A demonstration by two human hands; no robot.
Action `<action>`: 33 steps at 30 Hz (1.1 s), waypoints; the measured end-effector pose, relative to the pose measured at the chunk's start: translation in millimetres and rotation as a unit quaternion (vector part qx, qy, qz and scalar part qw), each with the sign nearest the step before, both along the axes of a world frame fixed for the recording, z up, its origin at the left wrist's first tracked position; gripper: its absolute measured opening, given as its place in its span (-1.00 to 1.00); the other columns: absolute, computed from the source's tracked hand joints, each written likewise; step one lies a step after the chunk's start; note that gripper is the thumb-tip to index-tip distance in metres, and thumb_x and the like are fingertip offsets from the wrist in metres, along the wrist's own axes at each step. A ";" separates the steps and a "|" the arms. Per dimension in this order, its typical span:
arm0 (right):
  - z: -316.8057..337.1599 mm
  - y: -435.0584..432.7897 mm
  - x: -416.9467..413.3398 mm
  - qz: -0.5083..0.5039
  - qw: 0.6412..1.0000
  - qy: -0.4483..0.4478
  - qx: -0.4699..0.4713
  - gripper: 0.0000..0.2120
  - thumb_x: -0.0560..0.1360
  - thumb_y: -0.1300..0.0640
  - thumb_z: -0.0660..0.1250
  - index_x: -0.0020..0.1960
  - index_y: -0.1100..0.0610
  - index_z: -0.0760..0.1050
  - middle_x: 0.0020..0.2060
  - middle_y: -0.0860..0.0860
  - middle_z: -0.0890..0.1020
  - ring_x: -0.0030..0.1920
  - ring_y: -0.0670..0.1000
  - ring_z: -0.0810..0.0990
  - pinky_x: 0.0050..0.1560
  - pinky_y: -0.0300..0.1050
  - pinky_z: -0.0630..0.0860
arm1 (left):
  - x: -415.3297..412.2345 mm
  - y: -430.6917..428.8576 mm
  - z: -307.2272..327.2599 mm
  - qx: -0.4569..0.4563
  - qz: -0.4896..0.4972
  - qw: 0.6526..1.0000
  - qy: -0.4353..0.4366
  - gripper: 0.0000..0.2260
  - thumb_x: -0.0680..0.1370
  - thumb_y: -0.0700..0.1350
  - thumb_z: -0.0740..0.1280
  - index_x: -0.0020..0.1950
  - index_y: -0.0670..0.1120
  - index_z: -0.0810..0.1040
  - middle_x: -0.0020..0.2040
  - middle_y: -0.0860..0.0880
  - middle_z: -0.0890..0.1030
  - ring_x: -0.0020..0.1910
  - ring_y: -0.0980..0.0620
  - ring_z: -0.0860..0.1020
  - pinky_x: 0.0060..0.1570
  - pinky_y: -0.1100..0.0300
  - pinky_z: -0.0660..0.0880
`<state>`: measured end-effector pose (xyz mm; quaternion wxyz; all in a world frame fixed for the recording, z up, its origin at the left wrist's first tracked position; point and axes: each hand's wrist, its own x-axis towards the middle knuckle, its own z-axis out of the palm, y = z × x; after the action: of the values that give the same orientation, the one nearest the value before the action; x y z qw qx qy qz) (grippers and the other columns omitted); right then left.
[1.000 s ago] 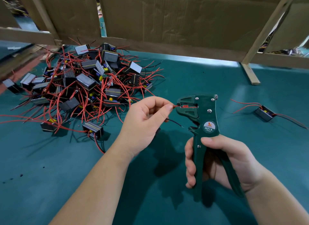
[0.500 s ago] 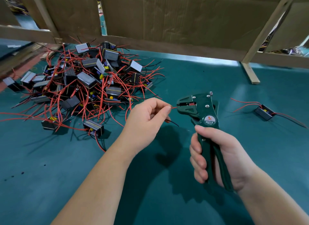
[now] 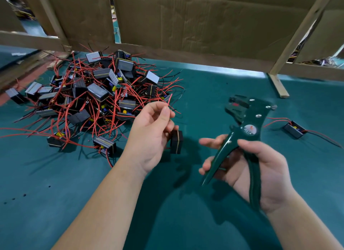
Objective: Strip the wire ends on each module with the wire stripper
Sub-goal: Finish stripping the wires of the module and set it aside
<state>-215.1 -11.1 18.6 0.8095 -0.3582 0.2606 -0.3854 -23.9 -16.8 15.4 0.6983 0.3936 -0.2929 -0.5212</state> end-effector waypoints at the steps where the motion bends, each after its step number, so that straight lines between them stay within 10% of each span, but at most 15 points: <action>1: -1.3 3.0 3.2 0.025 0.999 0.012 -0.017 -0.52 0.12 -0.01 0.58 -0.07 0.25 0.63 0.14 0.29 0.58 -0.25 0.28 0.60 -0.15 0.18 0.57 | -3.8 0.4 1.3 -0.006 -0.011 0.999 0.045 -0.84 0.62 -0.28 0.15 -0.09 -0.08 0.43 -0.31 0.04 0.50 -0.48 0.17 0.37 -0.27 0.28 0.50; 9: -10.8 13.0 16.7 0.113 0.986 0.104 -0.069 -0.56 0.28 0.10 0.43 0.13 0.20 0.60 -0.27 0.40 0.57 -0.22 0.28 0.60 -0.15 0.14 0.53 | -17.8 7.1 2.6 0.019 -0.038 0.988 0.146 -0.91 0.56 -0.18 0.22 -0.07 0.00 0.47 -0.21 -0.01 0.52 -0.33 0.06 0.48 -0.56 0.25 0.42; 12: -9.2 2.1 7.9 0.016 0.996 0.064 -0.057 -0.48 0.22 0.14 0.49 0.15 0.30 0.57 -0.25 0.37 0.57 -0.27 0.30 0.60 -0.23 0.13 0.56 | -4.7 5.6 0.0 0.017 0.070 0.990 -0.122 -0.86 0.60 -0.28 0.24 0.00 -0.04 0.47 -0.11 -0.02 0.59 -0.16 0.11 0.59 -0.08 0.23 0.52; 15: -5.3 -15.4 -9.9 -0.190 0.972 0.115 -0.069 -0.60 0.29 0.27 0.42 0.12 0.26 0.53 -0.09 0.10 0.67 -0.31 0.27 0.61 -0.26 0.15 0.60 | 16.7 11.3 -8.2 0.105 0.152 0.767 -0.615 -0.76 0.53 -0.07 0.34 0.18 0.00 0.44 0.13 -0.04 0.48 0.14 -0.07 0.44 0.15 -0.01 0.39; 18: -6.2 -30.9 -35.2 -0.340 0.914 0.204 -0.084 -0.87 0.47 0.33 0.33 -0.04 0.15 0.49 -0.30 -0.05 0.63 -0.31 0.20 0.65 -0.09 0.20 0.63 | 20.9 20.1 -8.8 0.281 0.115 0.608 -0.733 -0.65 0.50 0.12 0.30 0.25 0.07 0.41 0.20 -0.05 0.33 0.19 -0.13 0.23 0.18 -0.11 0.25; 24: -11.2 -39.8 -53.3 -0.388 0.886 0.234 -0.099 -0.87 0.45 0.24 0.37 -0.18 0.12 0.42 -0.40 -0.05 0.50 -0.25 0.22 0.68 0.00 0.28 0.59 | 9.7 24.5 -1.3 0.319 0.045 0.627 -0.709 -0.44 0.45 -0.22 0.19 0.37 0.23 0.19 0.34 -0.01 0.10 0.25 -0.08 0.06 0.25 -0.45 0.15; 30: -12.2 -34.9 -39.9 -0.349 0.915 0.185 -0.086 -0.87 0.52 0.31 0.28 -0.02 0.11 0.50 -0.21 -0.16 0.65 -0.28 0.23 0.66 -0.08 0.24 0.61 | 0.8 21.2 6.6 0.055 0.031 0.747 -0.662 -0.31 0.33 -0.45 0.14 0.40 0.02 0.36 0.34 -0.03 0.30 0.29 -0.07 0.29 0.27 0.14 0.24; 33: -12.0 -32.8 -38.1 -0.341 0.920 0.177 -0.076 -0.86 0.53 0.32 0.25 0.03 0.14 0.50 0.02 -0.05 0.61 -0.26 0.26 0.65 -0.10 0.24 0.62 | 2.2 25.5 5.3 0.112 0.145 0.668 -0.722 -0.42 0.32 -0.32 0.26 0.31 0.05 0.43 0.30 -0.01 0.36 0.22 -0.14 0.30 0.15 -0.14 0.31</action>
<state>-253.2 -43.9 6.5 0.5400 -0.3708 0.4761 -0.5867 -21.7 8.7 20.7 0.2860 0.7597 -0.5841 0.0042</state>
